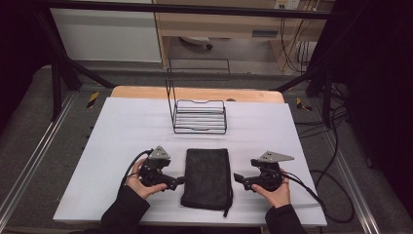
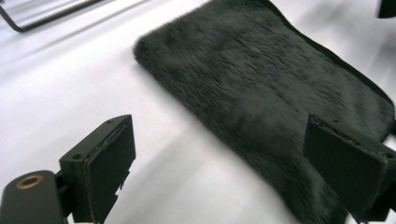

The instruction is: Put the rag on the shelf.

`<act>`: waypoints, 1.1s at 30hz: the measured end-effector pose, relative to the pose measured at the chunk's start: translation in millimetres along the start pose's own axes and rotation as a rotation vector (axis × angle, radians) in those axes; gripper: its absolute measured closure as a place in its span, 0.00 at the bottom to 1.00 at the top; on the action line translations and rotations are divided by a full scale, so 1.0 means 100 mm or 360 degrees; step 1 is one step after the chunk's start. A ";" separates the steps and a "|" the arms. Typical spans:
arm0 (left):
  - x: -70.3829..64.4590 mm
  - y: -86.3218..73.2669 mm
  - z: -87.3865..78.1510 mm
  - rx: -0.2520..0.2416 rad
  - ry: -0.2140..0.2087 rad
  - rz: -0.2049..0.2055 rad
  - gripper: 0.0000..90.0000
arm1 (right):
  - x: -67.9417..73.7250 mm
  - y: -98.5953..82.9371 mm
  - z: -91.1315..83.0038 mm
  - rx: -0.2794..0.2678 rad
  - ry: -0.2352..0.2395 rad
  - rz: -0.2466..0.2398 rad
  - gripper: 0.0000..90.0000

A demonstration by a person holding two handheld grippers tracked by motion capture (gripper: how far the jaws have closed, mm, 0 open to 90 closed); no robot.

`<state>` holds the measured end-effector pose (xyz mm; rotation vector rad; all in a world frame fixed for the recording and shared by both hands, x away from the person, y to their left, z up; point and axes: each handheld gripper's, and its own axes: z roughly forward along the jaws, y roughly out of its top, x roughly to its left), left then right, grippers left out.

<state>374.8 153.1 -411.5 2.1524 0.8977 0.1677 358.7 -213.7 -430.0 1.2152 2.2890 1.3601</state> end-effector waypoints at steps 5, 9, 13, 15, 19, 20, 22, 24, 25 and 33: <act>0.12 0.15 0.08 -0.0007 0.0057 -0.0050 0.11 | -0.01 -0.01 -0.02 -0.0012 -0.0007 0.0010 0.07; 0.20 0.27 0.16 -0.0066 0.0090 -0.0101 0.14 | -0.01 -0.02 -0.01 -0.0003 -0.0012 0.0003 0.07; 0.25 0.37 0.26 -0.0098 0.0118 -0.0122 0.19 | 0.00 -0.03 0.01 0.0008 -0.0012 0.0003 0.06; 0.27 0.40 0.31 -0.0096 0.0131 -0.0142 0.21 | 0.00 -0.03 0.00 0.0010 -0.0010 0.0007 0.06; 0.30 0.43 0.45 -0.0078 0.0172 -0.0158 0.30 | 0.00 -0.03 0.00 0.0001 -0.0012 0.0004 0.06; 0.32 0.43 0.48 -0.0072 0.0169 -0.0180 0.32 | 0.00 -0.03 0.00 -0.0004 -0.0016 0.0000 0.06; 0.35 0.42 0.55 -0.0064 0.0156 -0.0217 0.37 | 0.00 -0.03 0.00 -0.0006 -0.0019 -0.0001 0.06; 0.36 0.41 0.60 -0.0040 0.0157 -0.0227 0.44 | 0.00 -0.03 0.00 -0.0004 -0.0023 0.0006 0.05; 0.36 0.40 0.63 -0.0027 0.0150 -0.0230 0.46 | 0.00 -0.03 0.01 -0.0003 -0.0024 0.0009 0.05; 0.39 0.35 0.74 0.0041 0.0151 -0.0226 0.60 | 0.00 -0.03 0.03 0.0000 -0.0021 0.0022 0.05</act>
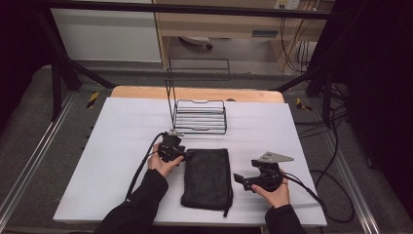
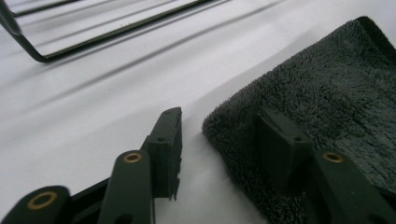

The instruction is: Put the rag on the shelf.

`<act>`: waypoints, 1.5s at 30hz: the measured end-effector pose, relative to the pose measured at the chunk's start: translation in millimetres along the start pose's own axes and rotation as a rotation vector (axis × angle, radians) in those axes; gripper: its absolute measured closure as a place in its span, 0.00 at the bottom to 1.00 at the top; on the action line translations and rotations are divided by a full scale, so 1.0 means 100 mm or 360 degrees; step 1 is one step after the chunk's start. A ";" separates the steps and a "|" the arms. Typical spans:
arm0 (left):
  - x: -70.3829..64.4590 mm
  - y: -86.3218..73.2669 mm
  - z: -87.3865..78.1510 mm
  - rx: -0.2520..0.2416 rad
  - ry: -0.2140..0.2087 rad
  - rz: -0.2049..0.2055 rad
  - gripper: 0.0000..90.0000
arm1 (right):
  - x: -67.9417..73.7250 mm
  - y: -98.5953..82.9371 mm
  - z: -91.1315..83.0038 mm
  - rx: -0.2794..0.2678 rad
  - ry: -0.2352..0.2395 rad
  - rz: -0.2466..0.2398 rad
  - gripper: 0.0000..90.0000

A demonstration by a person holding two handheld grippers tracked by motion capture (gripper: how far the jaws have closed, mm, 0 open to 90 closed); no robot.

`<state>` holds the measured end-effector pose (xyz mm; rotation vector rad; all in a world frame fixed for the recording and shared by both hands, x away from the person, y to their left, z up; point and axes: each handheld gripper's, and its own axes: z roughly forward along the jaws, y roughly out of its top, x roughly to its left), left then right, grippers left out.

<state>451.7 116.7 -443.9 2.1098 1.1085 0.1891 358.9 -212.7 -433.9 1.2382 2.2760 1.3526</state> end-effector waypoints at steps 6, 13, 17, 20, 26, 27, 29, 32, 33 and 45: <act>-0.01 -0.01 0.02 0.0006 -0.0045 -0.0004 0.71 | 0.00 0.07 0.05 -0.0010 -0.0006 -0.0006 0.02; -0.04 -0.02 0.02 0.0012 -0.0047 0.0005 0.78 | -0.01 0.29 0.20 -0.0019 -0.0024 -0.0033 0.04; -0.05 -0.02 0.01 0.0010 -0.0059 0.0036 0.83 | -0.04 0.42 0.39 -0.0008 -0.0025 0.0007 0.10; -0.05 -0.02 0.01 0.0007 -0.0062 0.0037 0.85 | -0.07 0.47 0.57 0.0011 -0.0035 0.0048 0.16; -0.07 -0.04 0.01 -0.0012 -0.0046 0.0078 0.86 | -0.13 0.42 0.81 0.0111 -0.0118 0.0044 0.36; -0.07 -0.05 0.01 -0.0019 -0.0048 0.0084 0.86 | -0.13 0.42 0.81 0.0111 -0.0118 0.0044 0.36; -0.07 -0.07 0.01 -0.0043 -0.0055 0.0084 0.86 | -0.13 0.40 0.82 0.0147 -0.0140 0.0029 0.42; -0.06 -0.07 0.01 -0.0038 -0.0063 0.0066 0.86 | -0.12 0.39 0.83 0.0161 -0.0119 0.0042 0.50; -0.06 -0.07 0.02 -0.0042 -0.0061 0.0047 0.86 | -0.12 0.39 0.83 0.0167 -0.0112 0.0052 0.53; -0.07 -0.06 0.01 -0.0035 -0.0055 0.0090 0.88 | -0.11 0.37 0.86 0.0231 -0.0016 0.0193 0.78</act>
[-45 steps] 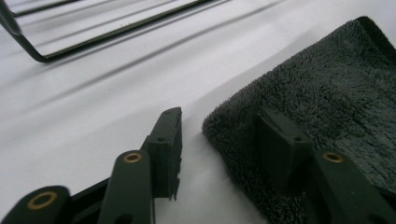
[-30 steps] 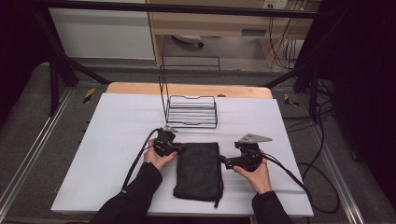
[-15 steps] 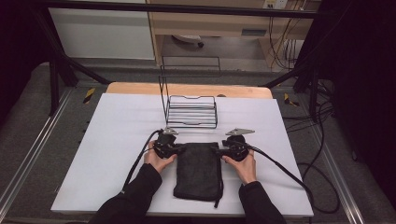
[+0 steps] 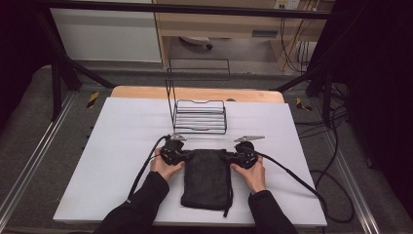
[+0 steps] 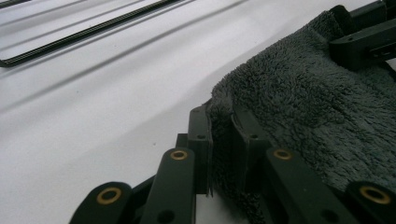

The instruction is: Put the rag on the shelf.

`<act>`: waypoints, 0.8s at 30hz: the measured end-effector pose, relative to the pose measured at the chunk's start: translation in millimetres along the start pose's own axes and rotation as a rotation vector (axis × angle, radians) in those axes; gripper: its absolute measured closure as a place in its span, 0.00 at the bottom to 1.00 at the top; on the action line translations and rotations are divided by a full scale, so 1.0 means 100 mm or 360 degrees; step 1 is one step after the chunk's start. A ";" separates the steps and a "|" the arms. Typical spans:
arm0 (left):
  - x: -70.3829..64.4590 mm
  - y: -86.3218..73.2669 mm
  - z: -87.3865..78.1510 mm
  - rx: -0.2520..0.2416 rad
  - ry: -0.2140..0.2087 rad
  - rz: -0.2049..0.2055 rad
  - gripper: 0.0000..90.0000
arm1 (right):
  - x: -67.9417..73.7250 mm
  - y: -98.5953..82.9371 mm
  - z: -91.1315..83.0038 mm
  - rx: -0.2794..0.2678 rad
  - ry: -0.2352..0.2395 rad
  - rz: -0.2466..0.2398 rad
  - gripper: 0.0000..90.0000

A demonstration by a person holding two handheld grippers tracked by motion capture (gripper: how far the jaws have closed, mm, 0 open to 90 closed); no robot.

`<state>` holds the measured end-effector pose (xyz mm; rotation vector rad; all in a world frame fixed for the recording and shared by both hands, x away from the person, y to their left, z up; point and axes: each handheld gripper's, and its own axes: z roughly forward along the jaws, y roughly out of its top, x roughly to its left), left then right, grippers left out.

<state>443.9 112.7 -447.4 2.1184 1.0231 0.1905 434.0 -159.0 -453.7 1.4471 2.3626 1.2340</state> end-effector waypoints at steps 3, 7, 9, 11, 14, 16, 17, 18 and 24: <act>0.00 0.00 -0.01 -0.0002 -0.0009 -0.0019 0.89 | -0.01 0.00 0.00 0.0011 0.0031 0.0031 0.84; 0.01 0.01 -0.02 -0.0004 -0.0018 -0.0032 0.90 | 0.00 0.01 -0.01 0.0005 0.0035 0.0034 0.87; 0.03 0.01 -0.05 -0.0006 -0.0028 -0.0037 0.91 | 0.01 0.01 -0.03 -0.0006 0.0034 0.0023 0.87; 0.03 0.02 -0.08 -0.0034 -0.0039 -0.0052 0.91 | 0.02 0.02 -0.05 -0.0022 0.0039 0.0019 0.87; 0.02 0.04 -0.15 -0.0079 -0.0055 -0.0043 0.91 | 0.04 0.04 -0.10 -0.0059 0.0051 0.0010 0.88; 0.01 0.06 -0.20 -0.0096 -0.0061 -0.0020 0.91 | 0.05 0.05 -0.13 -0.0088 0.0063 0.0008 0.88; 0.00 0.07 -0.23 -0.0104 -0.0065 -0.0012 0.91 | 0.06 0.05 -0.15 -0.0105 0.0070 0.0006 0.88; -0.01 0.08 -0.25 -0.0116 -0.0062 -0.0002 0.91 | 0.06 0.06 -0.16 -0.0117 0.0075 0.0005 0.88; -0.08 0.14 -0.38 -0.0161 -0.0061 0.0031 0.91 | 0.13 0.09 -0.26 -0.0176 0.0083 -0.0043 0.88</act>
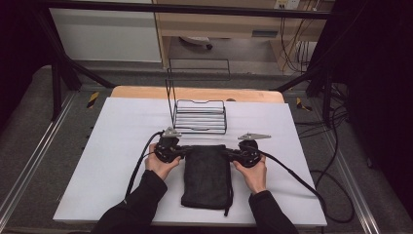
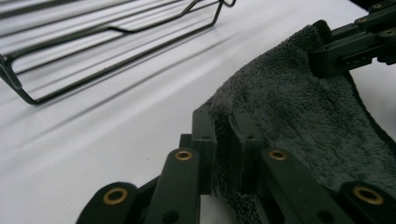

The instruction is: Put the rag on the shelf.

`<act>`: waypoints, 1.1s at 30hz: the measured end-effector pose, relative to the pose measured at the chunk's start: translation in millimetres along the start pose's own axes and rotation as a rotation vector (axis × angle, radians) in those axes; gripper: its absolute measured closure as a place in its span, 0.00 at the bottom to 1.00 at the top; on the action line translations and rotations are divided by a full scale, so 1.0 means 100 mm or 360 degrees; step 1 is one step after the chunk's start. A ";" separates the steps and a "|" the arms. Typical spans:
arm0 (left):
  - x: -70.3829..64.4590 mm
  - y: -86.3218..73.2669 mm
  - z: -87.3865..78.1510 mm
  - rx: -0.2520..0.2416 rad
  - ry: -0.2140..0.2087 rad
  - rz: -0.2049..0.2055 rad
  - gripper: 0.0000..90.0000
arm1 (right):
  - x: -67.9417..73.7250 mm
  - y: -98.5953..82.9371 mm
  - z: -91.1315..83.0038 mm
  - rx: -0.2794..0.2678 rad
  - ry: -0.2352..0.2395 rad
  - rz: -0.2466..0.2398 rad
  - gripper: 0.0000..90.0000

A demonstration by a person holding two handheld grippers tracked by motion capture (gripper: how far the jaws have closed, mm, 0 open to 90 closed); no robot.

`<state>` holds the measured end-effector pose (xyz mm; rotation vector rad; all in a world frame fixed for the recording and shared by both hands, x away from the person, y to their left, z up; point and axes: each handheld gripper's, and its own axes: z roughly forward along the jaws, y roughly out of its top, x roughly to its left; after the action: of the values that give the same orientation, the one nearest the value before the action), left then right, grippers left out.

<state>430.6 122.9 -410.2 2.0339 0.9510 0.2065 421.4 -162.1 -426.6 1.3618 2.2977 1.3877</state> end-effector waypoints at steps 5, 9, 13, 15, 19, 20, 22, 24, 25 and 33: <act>-0.04 0.06 -0.10 -0.0060 0.0005 0.0011 0.91 | 0.06 0.05 -0.09 -0.0063 -0.0002 -0.0026 0.88; -0.08 0.11 -0.19 -0.0109 0.0003 0.0017 0.91 | 0.10 0.09 -0.16 -0.0127 -0.0009 -0.0058 0.88; -0.12 0.16 -0.30 -0.0163 0.0001 0.0043 0.91 | 0.14 0.12 -0.23 -0.0189 -0.0013 -0.0080 0.89; -0.15 0.18 -0.34 -0.0189 0.0011 0.0066 0.91 | 0.16 0.14 -0.27 -0.0219 -0.0017 -0.0101 0.89; -0.20 0.22 -0.41 -0.0230 0.0014 0.0090 0.91 | 0.21 0.18 -0.35 -0.0268 -0.0031 -0.0141 0.89; -0.21 0.22 -0.42 -0.0241 0.0018 0.0094 0.91 | 0.22 0.18 -0.36 -0.0280 -0.0035 -0.0146 0.89; -0.23 0.24 -0.46 -0.0256 0.0027 0.0104 0.91 | 0.25 0.20 -0.39 -0.0304 -0.0043 -0.0163 0.89; -0.25 0.25 -0.49 -0.0272 0.0033 0.0111 0.91 | 0.27 0.22 -0.43 -0.0327 -0.0052 -0.0179 0.89; -0.26 0.26 -0.50 -0.0280 0.0035 0.0111 0.91 | 0.29 0.22 -0.44 -0.0337 -0.0053 -0.0184 0.89; -0.33 0.31 -0.63 -0.0338 0.0031 0.0133 0.91 | 0.39 0.29 -0.58 -0.0420 -0.0065 -0.0236 0.90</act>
<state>395.2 129.9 -341.2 1.8797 0.8203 0.3576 387.0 -165.6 -359.9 1.1080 2.0540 1.5334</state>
